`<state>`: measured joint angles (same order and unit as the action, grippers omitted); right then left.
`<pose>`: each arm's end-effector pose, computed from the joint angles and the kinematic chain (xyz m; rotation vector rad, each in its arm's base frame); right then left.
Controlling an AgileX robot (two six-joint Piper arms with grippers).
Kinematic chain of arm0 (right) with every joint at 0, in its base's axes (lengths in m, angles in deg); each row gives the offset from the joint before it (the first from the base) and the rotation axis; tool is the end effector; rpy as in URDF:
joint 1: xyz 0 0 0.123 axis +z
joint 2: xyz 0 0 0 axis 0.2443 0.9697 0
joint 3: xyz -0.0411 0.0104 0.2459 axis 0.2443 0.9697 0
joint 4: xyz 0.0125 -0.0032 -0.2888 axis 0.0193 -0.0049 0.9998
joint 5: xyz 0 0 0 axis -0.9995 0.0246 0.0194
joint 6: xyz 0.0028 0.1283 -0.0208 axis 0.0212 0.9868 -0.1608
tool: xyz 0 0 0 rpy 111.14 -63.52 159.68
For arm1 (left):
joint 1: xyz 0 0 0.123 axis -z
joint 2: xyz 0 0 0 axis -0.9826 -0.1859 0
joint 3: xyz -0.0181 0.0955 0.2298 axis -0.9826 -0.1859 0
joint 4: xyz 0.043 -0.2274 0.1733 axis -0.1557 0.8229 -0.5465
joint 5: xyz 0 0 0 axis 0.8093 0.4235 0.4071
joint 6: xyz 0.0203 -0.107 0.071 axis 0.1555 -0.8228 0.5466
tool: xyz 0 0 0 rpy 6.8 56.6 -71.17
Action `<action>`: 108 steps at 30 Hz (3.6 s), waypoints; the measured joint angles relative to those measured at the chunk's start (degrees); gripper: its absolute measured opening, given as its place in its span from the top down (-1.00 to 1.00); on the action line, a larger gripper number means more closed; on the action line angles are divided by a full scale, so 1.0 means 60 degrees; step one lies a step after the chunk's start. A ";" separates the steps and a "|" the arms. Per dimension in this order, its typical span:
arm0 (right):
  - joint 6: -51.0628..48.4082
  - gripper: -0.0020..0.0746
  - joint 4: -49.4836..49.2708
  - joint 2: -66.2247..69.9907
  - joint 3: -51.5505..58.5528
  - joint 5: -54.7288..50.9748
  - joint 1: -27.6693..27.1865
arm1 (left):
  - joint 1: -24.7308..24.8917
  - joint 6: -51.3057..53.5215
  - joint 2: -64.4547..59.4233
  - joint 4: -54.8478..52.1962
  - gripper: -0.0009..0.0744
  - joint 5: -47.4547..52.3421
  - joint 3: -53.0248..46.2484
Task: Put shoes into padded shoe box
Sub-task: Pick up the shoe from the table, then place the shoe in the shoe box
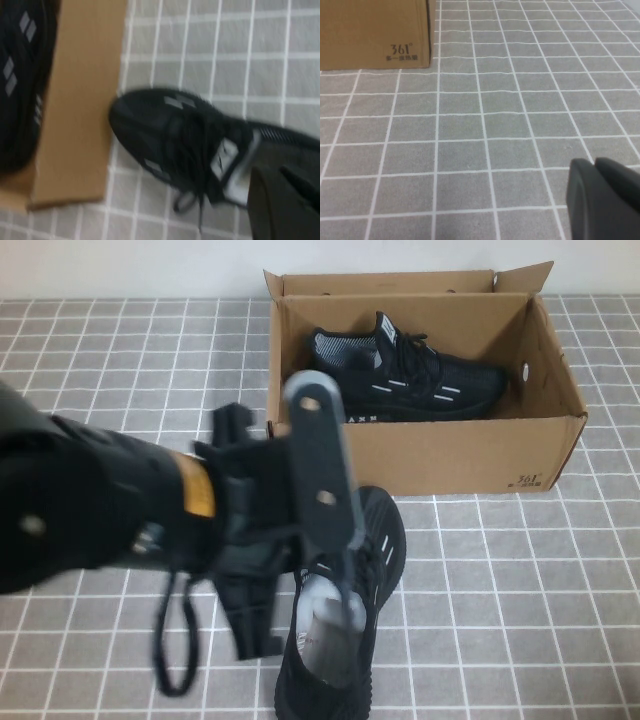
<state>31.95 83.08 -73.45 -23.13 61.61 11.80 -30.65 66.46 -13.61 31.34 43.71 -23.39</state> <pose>0.1637 -0.0109 0.1682 0.0665 1.8028 -0.0536 0.2196 -0.2548 0.2724 1.6907 1.7072 -0.1013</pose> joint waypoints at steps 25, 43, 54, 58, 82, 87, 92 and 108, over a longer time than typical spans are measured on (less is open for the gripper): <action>0.0000 0.96 0.0570 0.0000 0.0000 0.0000 0.0000 | 0.0622 -0.1288 -0.2357 -0.3866 -0.36 -0.0815 0.0000; -0.0003 0.96 0.0570 0.0000 0.0000 0.0000 0.0000 | 0.0622 -0.2080 -0.3122 -0.4449 0.14 -0.1181 0.0000; -0.0003 0.96 0.0552 0.0000 0.0000 0.0000 0.0000 | 0.0635 -0.2322 -0.3260 -0.4452 0.97 -0.0407 0.0117; -0.0003 0.96 0.0552 0.0000 0.0000 0.0000 0.0000 | 0.0635 -0.2343 -0.3318 -0.3906 0.97 0.0229 0.0592; -0.0003 0.96 0.0533 0.0000 0.0000 0.0000 0.0000 | 0.0494 -0.7234 -0.3403 -0.1340 0.98 0.3533 0.6085; -0.0003 0.96 0.0534 0.0000 0.0000 0.0000 0.0000 | -0.0192 -0.8026 -0.3884 -0.1042 0.98 0.3630 0.7350; -0.0003 0.96 0.0534 0.0000 0.0000 0.0000 0.0000 | -0.1186 -0.8347 -0.4604 -0.0061 0.98 0.3456 0.8432; -0.0002 0.96 0.0551 0.0000 0.0000 0.0000 0.0000 | -0.2578 -0.9433 -0.6926 0.2024 0.98 0.0489 0.9559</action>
<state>31.94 86.38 -73.45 -23.13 61.61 11.80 -46.12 9.86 -55.16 43.48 46.64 33.96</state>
